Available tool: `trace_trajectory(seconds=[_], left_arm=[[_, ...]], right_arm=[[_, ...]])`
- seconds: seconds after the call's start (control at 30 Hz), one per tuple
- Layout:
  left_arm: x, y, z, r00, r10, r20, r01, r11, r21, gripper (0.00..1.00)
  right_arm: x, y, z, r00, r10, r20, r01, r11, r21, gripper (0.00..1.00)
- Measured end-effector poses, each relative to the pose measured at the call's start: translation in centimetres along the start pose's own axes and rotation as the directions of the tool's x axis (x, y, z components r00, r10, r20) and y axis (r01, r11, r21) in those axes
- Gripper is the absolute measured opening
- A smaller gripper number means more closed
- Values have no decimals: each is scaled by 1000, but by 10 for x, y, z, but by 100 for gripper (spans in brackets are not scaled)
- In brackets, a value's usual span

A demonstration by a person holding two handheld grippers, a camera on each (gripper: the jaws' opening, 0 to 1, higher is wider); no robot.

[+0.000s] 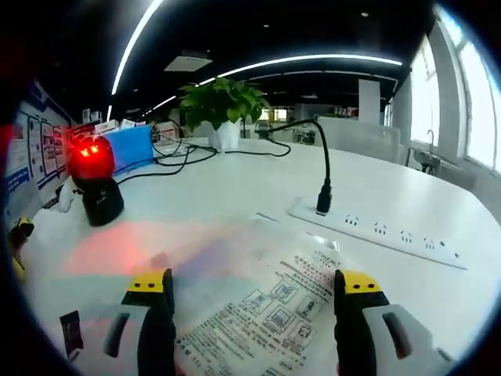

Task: Clip sheet goods on table flip sheet goods clip sheet goods scan sheet goods put sheet goods back to table

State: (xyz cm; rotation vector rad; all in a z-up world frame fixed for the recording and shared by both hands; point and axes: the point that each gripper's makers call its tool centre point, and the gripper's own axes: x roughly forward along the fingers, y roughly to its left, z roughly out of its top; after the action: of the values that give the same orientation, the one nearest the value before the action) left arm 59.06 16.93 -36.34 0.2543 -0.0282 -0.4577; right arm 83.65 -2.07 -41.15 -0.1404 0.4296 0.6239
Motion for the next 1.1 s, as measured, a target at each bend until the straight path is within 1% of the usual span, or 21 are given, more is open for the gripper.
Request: trace_trajectory(seconds=[0.03,0.07,0.13,0.17,0.2,0.27,0.33,0.5,0.53,0.63,0.73,0.8,0.93,1.1], left_arm=[[0,0,0,1000,-1,-1,1,1000,2,37],[0,0,0,1000,1,-1,-1,1000,5,37],[-2,1,1,1000,8,5,-8,1000,-1,37],[-3,3,3,1000,18,13,-18,1000,-4,37],[-3,6,3,1000,24,15,-24,1000,-15,37],[-3,9,2,1000,27,15,-26,999,-40,37],[-3,8,2,999,26,19,-25,998,-51,37],[-4,4,4,1000,10,29,-8,999,-48,37],[-5,4,5,999,12,30,-11,999,-50,37],[-7,10,7,999,28,47,-24,996,-85,37],[-7,10,8,998,27,50,-23,995,-93,37],[-6,8,7,999,25,47,-21,996,-85,37],[-7,10,7,998,29,48,-25,996,-91,37],[-6,11,8,998,30,52,-24,995,-98,37]], right_arm=[[-1,-1,2,1000,-7,8,7,1000,0,79],[-2,-4,8,999,-27,42,27,1000,-5,79],[-5,-2,17,996,-29,80,27,999,31,78],[-8,-1,20,996,-25,88,22,999,34,78],[-11,0,23,996,-21,87,18,999,26,79],[-19,3,37,992,-21,122,24,999,-22,78],[-27,6,44,989,-20,148,24,999,-24,78],[-47,17,46,980,-24,197,23,1000,7,78],[-50,18,46,980,-24,200,23,1000,5,78],[-66,21,52,970,-34,240,42,999,-27,77],[-82,22,56,962,-42,270,48,999,-18,76],[-85,13,62,958,-38,283,45,999,-20,76],[-109,21,66,948,-32,317,44,999,-32,74],[-137,32,65,936,-19,351,40,998,-53,73]])
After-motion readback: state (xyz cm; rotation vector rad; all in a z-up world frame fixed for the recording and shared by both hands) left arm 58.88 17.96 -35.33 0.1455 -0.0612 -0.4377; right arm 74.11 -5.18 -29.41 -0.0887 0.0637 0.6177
